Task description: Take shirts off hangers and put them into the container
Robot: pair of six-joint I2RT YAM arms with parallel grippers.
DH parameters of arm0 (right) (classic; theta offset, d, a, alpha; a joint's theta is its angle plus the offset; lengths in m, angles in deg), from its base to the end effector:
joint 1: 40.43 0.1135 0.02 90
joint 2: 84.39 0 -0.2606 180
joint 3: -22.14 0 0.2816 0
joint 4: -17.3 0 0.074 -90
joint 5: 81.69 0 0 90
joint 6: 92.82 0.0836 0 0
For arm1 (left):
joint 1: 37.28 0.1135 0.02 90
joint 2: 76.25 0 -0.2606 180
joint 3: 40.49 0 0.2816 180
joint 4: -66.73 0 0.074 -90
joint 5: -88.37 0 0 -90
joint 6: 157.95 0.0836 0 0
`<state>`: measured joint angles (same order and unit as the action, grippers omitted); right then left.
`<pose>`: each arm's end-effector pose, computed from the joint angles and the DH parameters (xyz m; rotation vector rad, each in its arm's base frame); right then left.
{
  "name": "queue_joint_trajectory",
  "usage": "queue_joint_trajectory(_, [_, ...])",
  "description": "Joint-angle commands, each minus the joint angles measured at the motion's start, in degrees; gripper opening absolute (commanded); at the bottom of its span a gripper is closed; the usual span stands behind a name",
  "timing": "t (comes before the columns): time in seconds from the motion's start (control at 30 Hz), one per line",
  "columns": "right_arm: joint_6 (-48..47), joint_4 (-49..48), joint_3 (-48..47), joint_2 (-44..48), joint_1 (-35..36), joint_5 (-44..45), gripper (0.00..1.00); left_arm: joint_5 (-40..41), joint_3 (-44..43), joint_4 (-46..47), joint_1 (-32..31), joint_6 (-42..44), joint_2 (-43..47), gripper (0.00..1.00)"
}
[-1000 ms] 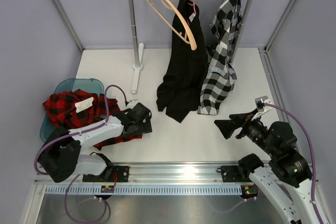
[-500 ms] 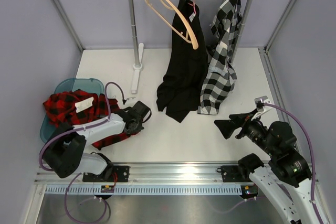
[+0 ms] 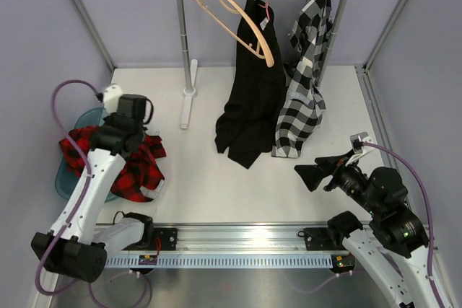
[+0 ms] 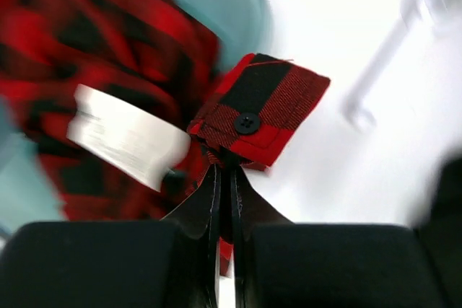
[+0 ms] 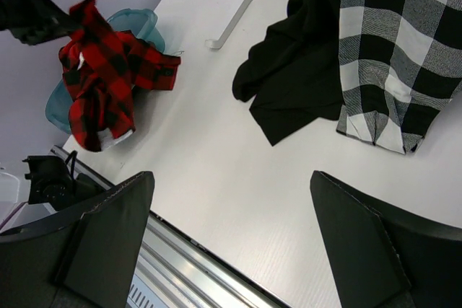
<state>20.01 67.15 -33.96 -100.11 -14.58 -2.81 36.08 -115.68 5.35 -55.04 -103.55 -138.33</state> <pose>0.1168 0.0745 0.3409 -0.1951 1.7889 0.7851 0.2685 -0.0323 0.3031 -0.6239 2.1286 0.2947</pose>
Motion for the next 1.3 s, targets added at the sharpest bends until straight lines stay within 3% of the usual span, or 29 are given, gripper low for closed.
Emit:
queue_joint_trajectory(0.0, [-1.03,-1.06,-0.95,1.14,-0.09,-1.01,0.99,4.74,-3.80,-0.85,9.56,10.26,1.53,0.00])
queue_joint_trajectory(0.17, [-1.21,-1.68,-0.95,1.14,-0.09,-1.72,0.99,7.27,-7.51,6.08,24.84,17.31,2.67,0.00])
queue_joint_trajectory(0.23, [-1.38,-1.94,-0.86,1.14,-0.09,-1.98,0.99,9.56,-6.81,8.20,27.85,14.70,3.02,0.00])
queue_joint_trajectory(0.37, [-1.82,-2.64,-0.86,0.87,-0.09,-2.86,1.00,6.49,-5.48,15.05,37.86,9.50,4.43,0.00])
queue_joint_trajectory(0.43, [-1.91,-3.00,-0.68,0.87,-0.09,-4.00,0.99,8.60,-6.27,17.34,38.41,10.27,2.85,0.00])
queue_joint_trajectory(0.57, [-1.82,-4.75,0.46,0.70,-0.09,-4.62,1.00,2.57,-6.02,18.68,38.33,11.95,-2.59,0.00])
queue_joint_trajectory(0.77, [-1.82,-5.72,1.51,0.78,-0.09,-5.32,0.99,-9.57,4.87,23.84,38.33,13.88,-12.35,0.00])
queue_joint_trajectory(0.9, [-1.82,-5.55,1.86,0.87,-0.09,-6.02,1.00,-11.34,6.99,24.56,38.33,13.19,-21.13,0.01])
queue_joint_trajectory(1.03, [-2.00,-5.37,1.87,0.61,-0.09,-5.59,0.99,-11.52,4.80,22.45,38.33,13.35,-28.69,0.16])
queue_joint_trajectory(1.07, [-2.00,-5.28,1.95,0.70,-0.09,-5.58,0.99,-11.52,2.88,20.71,38.41,13.53,-29.58,0.28])
queue_joint_trajectory(1.13, [-2.17,-5.28,2.04,0.52,-0.09,-5.32,1.00,-12.22,0.68,18.59,38.41,13.62,-29.85,0.40])
queue_joint_trajectory(1.17, [-2.18,-5.37,2.04,0.61,-0.09,-5.32,0.99,-13.79,-0.38,16.84,38.33,13.62,-28.89,0.58])
queue_joint_trajectory(1.2, [-2.26,-5.46,2.22,0.43,-0.09,-5.32,0.99,-14.59,-2.22,16.04,38.41,13.36,-25.92,0.68])
queue_joint_trajectory(1.27, [-2.18,-5.72,2.39,0.35,-0.09,-5.41,0.99,-15.56,-4.07,13.32,38.15,12.75,-22.13,0.80])
